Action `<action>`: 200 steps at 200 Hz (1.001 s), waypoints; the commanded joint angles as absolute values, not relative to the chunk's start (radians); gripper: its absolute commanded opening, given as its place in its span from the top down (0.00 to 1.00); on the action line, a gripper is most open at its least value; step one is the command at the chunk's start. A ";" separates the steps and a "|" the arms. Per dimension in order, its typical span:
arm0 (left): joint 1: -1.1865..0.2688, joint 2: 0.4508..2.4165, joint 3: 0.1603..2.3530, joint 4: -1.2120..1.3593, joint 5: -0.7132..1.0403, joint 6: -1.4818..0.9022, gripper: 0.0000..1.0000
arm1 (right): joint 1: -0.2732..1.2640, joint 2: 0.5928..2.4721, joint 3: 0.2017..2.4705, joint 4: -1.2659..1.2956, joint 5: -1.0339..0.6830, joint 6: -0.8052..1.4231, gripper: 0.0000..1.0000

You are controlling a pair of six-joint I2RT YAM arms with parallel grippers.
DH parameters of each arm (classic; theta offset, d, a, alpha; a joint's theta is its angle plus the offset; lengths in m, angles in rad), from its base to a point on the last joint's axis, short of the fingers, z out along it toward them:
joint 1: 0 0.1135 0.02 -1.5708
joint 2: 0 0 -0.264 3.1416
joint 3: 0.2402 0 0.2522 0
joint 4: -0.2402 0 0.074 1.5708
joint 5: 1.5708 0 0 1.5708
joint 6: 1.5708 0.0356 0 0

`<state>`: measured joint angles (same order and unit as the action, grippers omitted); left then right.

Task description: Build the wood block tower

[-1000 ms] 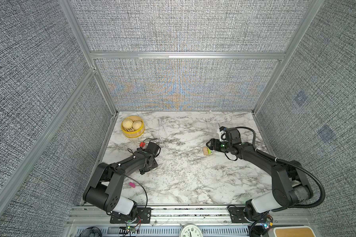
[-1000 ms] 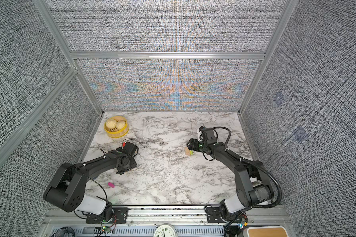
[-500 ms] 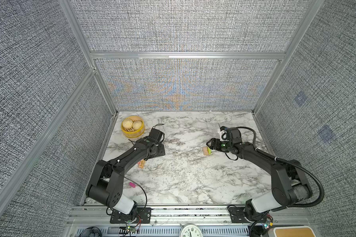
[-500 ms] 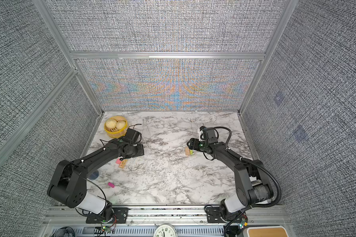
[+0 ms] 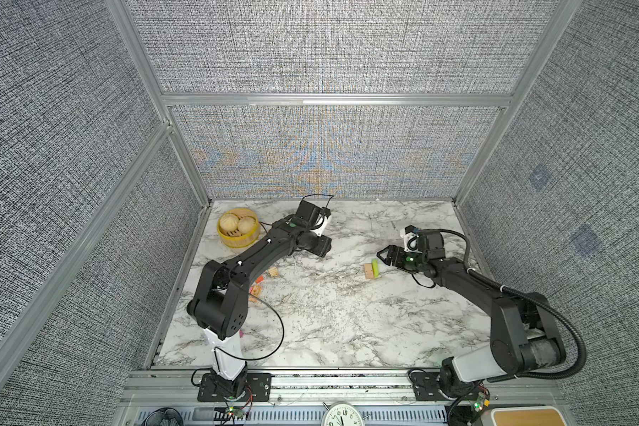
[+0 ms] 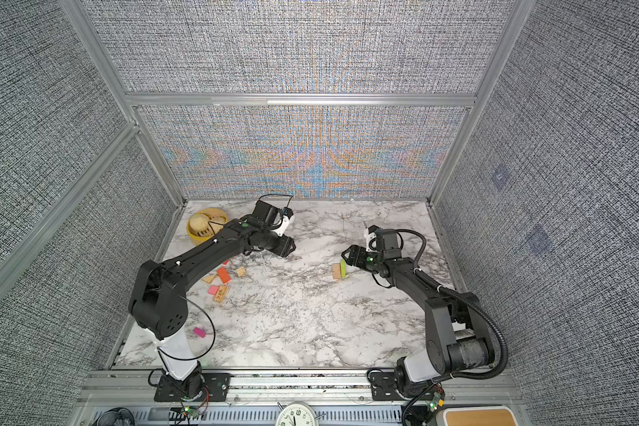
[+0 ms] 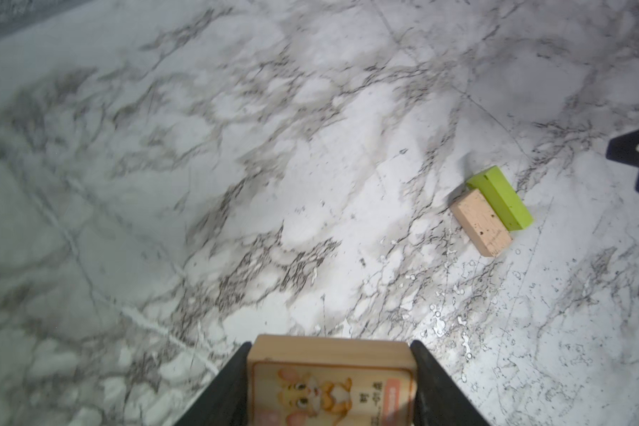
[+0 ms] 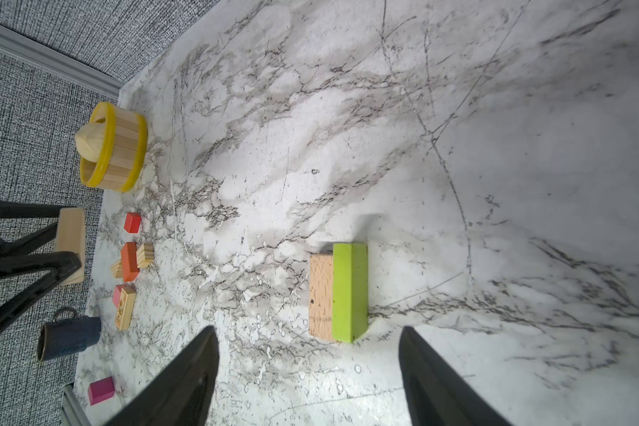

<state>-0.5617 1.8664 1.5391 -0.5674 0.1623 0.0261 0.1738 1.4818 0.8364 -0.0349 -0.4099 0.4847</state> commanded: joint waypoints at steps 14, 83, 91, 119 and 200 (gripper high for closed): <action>-0.569 1.946 1.664 -0.667 0.261 0.279 0.45 | 0.160 1.456 0.832 -0.017 -0.434 0.485 0.22; -0.585 1.970 1.598 -0.523 0.498 0.521 0.43 | 0.117 1.424 0.816 -0.028 -0.434 0.483 0.22; -0.591 1.981 1.609 -0.532 0.504 0.541 0.43 | 0.112 1.419 0.814 -0.028 -0.433 0.483 0.22; -0.613 2.040 1.651 -0.571 0.516 0.627 0.43 | 0.098 1.413 0.809 -0.036 -0.429 0.482 0.22; -0.673 2.237 1.926 -0.760 0.527 0.805 0.40 | 0.088 1.430 0.808 -0.032 -0.430 0.477 0.22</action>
